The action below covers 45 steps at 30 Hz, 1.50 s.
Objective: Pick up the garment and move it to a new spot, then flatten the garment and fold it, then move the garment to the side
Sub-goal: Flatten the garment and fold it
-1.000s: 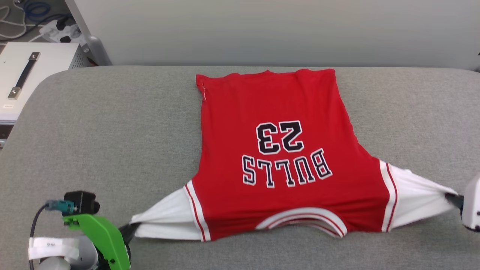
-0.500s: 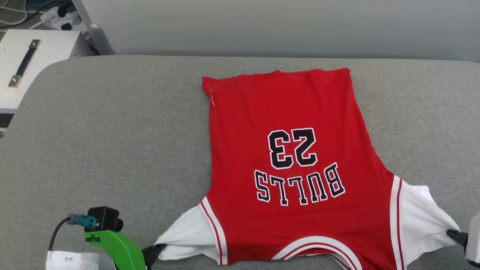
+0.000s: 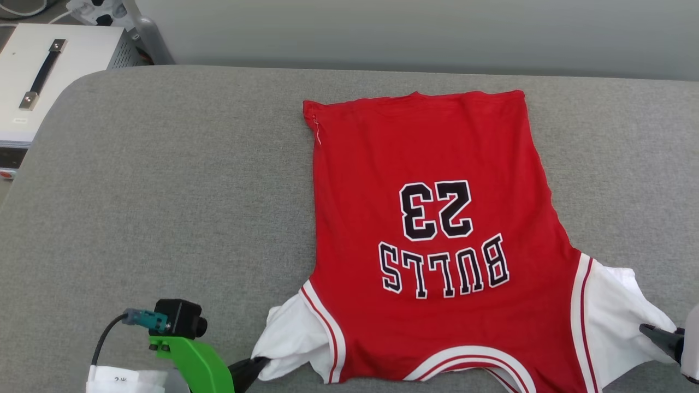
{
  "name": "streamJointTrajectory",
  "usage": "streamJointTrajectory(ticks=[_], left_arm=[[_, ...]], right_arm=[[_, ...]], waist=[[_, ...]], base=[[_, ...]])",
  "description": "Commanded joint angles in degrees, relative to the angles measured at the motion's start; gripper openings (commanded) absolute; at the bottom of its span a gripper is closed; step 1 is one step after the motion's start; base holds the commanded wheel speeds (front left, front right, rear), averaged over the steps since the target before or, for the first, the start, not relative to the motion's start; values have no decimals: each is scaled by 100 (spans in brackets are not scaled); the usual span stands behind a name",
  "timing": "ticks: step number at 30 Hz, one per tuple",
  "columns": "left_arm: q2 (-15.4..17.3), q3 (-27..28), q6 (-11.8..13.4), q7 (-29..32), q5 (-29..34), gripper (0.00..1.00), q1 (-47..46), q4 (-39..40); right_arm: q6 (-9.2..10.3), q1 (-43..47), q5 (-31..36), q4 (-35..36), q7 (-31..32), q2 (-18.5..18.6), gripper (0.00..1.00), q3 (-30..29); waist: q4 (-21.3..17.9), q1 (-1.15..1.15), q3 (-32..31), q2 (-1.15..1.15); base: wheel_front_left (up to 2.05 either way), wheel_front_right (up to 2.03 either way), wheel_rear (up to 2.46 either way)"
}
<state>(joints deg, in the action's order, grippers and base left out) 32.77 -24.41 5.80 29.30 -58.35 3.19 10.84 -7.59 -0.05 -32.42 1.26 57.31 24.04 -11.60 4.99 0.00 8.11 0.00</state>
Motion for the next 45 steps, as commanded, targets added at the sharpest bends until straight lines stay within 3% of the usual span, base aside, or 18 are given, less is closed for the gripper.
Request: streamJointTrajectory(ticks=[1,10,15,22,31,38,45], left_arm=[[17,-40,-7,37,124,0,-18,108],[78,-259,186,188,503,0,-164,873],[70,-416,218,226,773,0,-327,1140],[-103,-592,146,167,958,0,-579,1324],[-375,-744,-37,-18,1077,0,-902,1273],[-628,-837,-170,-223,1134,0,-1123,1145],[-743,-881,-237,-334,1151,0,-1230,1023]], right_arm=[[10,-54,18,132,41,48,100,-4],[10,-1179,-150,904,707,253,100,8],[10,-2285,-31,821,1241,251,100,155],[10,-3893,469,-67,1697,476,100,405],[10,-5504,1115,-1368,1565,701,100,720],[10,-6181,1528,-2113,1368,727,100,854],[10,-6155,1500,-2516,1366,792,100,1283]], waist=[[60,0,80,0],[441,0,817,0],[769,0,1355,0],[1205,0,2029,0],[1633,0,2638,0],[1859,0,2891,0],[1913,0,2978,0]], base=[[0,0,0],[0,0,0],[0,0,0],[0,0,0],[0,0,0],[0,0,0],[0,0,0]])
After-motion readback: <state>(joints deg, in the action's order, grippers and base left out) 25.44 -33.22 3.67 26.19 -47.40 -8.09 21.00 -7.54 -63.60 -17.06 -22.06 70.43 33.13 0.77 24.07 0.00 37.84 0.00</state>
